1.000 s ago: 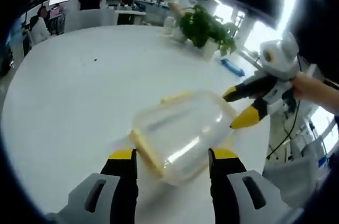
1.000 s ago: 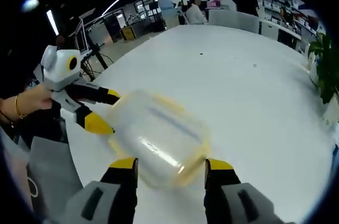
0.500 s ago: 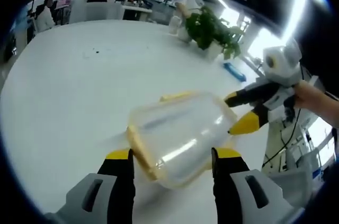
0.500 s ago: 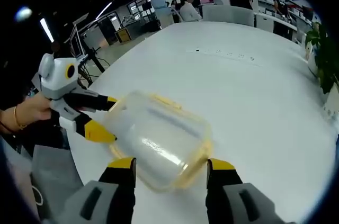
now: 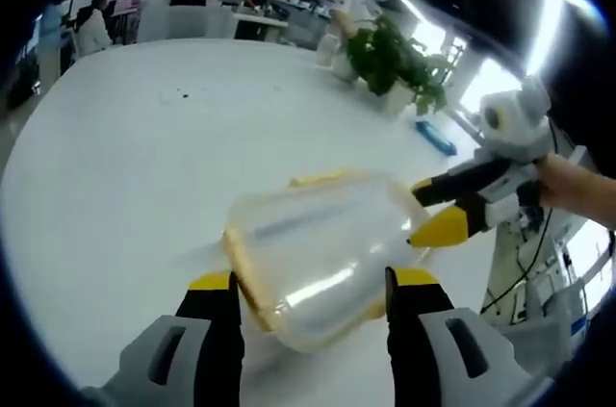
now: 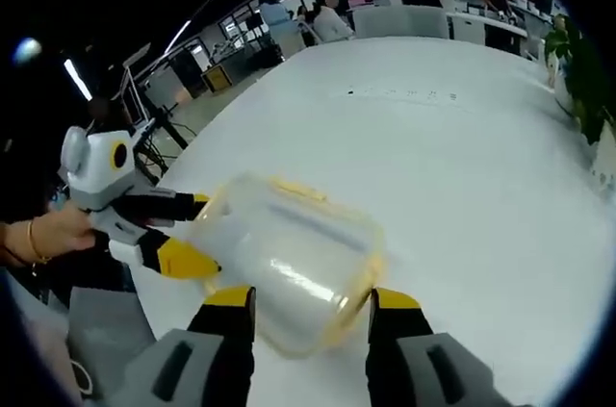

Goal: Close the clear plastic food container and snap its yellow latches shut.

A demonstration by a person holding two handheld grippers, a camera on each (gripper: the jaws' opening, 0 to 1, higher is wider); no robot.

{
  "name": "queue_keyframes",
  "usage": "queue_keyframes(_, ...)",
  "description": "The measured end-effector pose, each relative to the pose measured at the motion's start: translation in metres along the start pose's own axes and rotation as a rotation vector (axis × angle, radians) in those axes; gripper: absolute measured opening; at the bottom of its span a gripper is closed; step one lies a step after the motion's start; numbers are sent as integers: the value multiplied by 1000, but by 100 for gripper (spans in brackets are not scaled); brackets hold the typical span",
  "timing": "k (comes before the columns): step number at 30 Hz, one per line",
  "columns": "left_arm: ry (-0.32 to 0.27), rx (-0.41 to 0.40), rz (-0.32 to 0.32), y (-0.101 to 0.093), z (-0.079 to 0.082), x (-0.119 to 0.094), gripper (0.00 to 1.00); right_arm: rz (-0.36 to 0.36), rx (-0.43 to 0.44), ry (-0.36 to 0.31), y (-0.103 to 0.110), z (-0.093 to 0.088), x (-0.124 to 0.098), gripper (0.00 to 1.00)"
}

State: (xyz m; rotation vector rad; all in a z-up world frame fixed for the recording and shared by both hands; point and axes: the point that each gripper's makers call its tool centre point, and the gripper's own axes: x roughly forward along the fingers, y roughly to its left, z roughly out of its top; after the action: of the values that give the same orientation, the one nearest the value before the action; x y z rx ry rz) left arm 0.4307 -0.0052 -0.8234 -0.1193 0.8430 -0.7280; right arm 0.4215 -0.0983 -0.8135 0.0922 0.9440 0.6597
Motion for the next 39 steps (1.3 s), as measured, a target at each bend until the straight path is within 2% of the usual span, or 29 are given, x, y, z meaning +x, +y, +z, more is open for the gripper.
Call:
queue_keyframes(3, 4, -1, -1, 0, 0, 0, 58, -6, -3, -2, -9, -5, 6, 44)
queue_keyframes(4, 30, -6, -42, -5, -5, 0, 56, -1, -6, -2, -8, -6, 6, 44)
queue_keyframes(5, 16, 0, -21, -1, -5, 4, 55, -5, 2, 13, -9, -5, 4, 44)
queue_keyframes(6, 24, -34, -18, -2, -6, 5, 55, -7, -8, 12, -10, -5, 3, 44)
queue_keyframes(9, 20, -25, -12, -2, -6, 5, 56, -18, 2, 27, -8, -8, 4, 45)
queue_keyframes(11, 19, -24, -12, -2, -6, 6, 56, -2, 49, 20, -7, -9, 7, 46)
queue_keyframes(20, 11, -22, -3, 2, -3, 3, 56, -9, 40, 1, -6, -8, 8, 46)
queue_keyframes(29, -13, -35, 22, 30, 2, -10, 57, -5, 28, -24, 11, 6, 27, 47)
queue_keyframes(39, -31, -45, 39, 59, 10, -20, 57, 7, 6, -7, 21, 29, 52, 47)
